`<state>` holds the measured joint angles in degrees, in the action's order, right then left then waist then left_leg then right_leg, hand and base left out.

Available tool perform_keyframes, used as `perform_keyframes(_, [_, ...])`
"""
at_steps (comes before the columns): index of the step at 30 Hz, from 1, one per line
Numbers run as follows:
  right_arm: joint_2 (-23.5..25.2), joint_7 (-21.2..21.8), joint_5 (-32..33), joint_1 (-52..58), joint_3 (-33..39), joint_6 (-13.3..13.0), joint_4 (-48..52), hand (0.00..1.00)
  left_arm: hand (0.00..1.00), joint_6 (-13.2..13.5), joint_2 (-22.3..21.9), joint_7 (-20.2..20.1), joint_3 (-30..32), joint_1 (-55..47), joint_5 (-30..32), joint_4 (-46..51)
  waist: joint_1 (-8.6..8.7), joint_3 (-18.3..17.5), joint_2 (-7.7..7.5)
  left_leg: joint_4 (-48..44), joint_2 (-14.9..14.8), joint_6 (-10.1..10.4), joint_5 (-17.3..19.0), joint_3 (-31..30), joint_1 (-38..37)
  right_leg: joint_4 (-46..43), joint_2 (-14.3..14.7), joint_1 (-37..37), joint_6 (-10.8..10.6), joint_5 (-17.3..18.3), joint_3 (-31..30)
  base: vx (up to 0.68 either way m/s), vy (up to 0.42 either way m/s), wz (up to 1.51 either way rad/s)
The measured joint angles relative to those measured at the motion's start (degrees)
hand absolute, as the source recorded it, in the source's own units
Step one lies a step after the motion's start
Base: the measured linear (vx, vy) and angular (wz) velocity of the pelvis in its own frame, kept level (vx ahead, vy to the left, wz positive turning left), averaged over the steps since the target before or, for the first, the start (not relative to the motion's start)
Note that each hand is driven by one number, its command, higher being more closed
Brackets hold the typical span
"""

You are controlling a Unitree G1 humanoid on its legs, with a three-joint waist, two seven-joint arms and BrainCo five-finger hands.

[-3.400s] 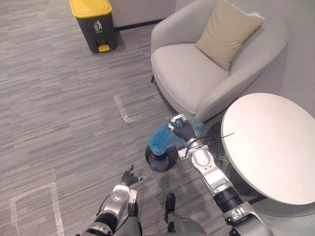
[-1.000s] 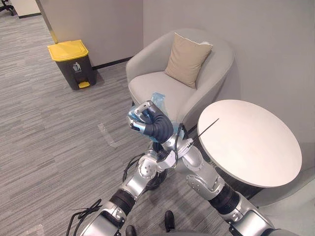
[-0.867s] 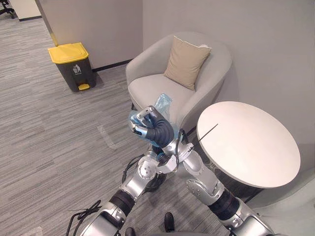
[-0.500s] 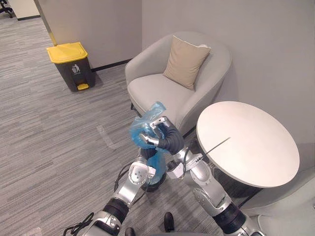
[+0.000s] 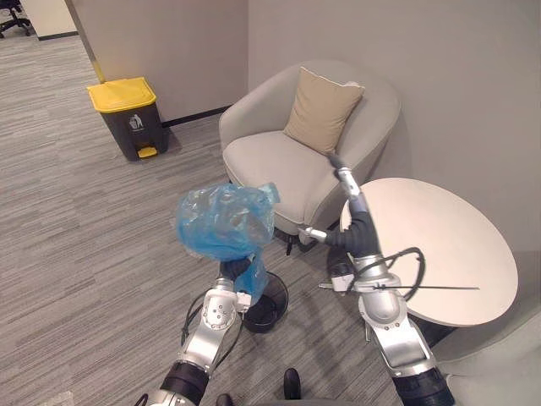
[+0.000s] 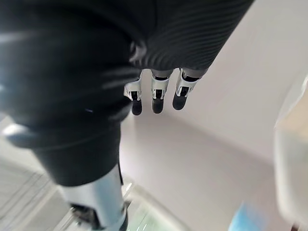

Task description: Gather rubbish on tea table into small bin, then transfer packed bag to large trash can.

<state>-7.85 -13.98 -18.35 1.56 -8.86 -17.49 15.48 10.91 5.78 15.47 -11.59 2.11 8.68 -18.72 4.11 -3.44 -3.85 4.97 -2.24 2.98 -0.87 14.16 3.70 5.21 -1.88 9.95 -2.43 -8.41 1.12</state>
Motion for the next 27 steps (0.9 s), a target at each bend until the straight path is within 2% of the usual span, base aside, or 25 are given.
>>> perform_keyframes(4, [4.0,-0.6,1.8,6.5,5.0,0.1,-3.2,0.0,1.0,0.0,-0.6,-1.1,3.3,-3.6,-2.5,0.1,-0.03,0.0,1.04,0.2,0.0,0.0,0.0,0.0,-0.5,0.1,-0.2,-0.4,0.4,-0.1,0.1,0.0,0.0,0.0])
perform_keyframes(7, [5.9,1.0,7.9,9.9,8.8,0.7,-12.3,0.0,1.0,-0.1,-0.9,-2.1,4.6,-6.3,-5.6,0.1,-0.1,0.0,1.56,0.2,-0.1,0.1,0.3,-0.2,-1.3,0.3,-0.1,-1.2,0.4,-0.1,0.2,0.01,0.006,0.01])
perform_keyframes(9, [6.1,3.4,13.3,10.1,11.0,1.9,-20.0,0.0,1.0,-0.1,-1.1,-2.9,6.3,-7.4,-7.7,-1.1,-0.13,0.3,2.06,0.2,0.0,0.2,0.4,-0.1,-1.6,0.4,-0.1,-1.6,0.1,0.2,0.3,0.0,0.0,0.0])
perform_keyframes(11, [6.1,5.1,16.0,10.3,13.3,3.2,-28.3,0.0,1.0,-0.1,-1.0,-4.2,8.0,-8.0,-8.8,-3.4,-0.35,0.6,2.49,0.1,-0.1,0.6,0.8,-0.3,-1.8,0.4,-0.2,-1.9,-0.1,0.7,0.7,0.0,-0.001,0.03])
perform_keyframes(18, [4.9,7.2,16.0,8.5,16.9,7.1,-52.5,0.0,1.0,-0.7,-0.9,-7.0,11.3,-9.2,-10.1,-14.1,-1.08,1.5,3.52,0.0,-0.3,0.7,0.8,-0.6,-1.8,0.4,-0.1,-2.1,0.1,1.0,1.3,0.0,-0.007,0.03])
perform_keyframes(20, [4.7,7.2,15.8,7.0,17.2,7.9,-57.9,0.0,1.0,-1.0,-0.9,-7.2,12.5,-9.8,-10.1,-16.8,-1.16,2.3,3.37,-0.1,-0.3,0.7,0.8,-0.5,-1.9,0.4,-0.1,-2.2,0.1,1.0,1.0,0.02,0.007,-0.03])
perform_keyframes(27, [3.0,7.0,14.3,3.5,16.6,9.2,-62.1,0.0,1.0,-1.8,-0.1,-7.2,15.1,-10.3,-10.5,-24.4,-2.03,5.8,2.55,-2.0,0.0,0.0,1.8,0.3,-1.9,0.2,-0.3,-2.4,-0.2,0.8,-0.2,0.01,0.013,-0.06])
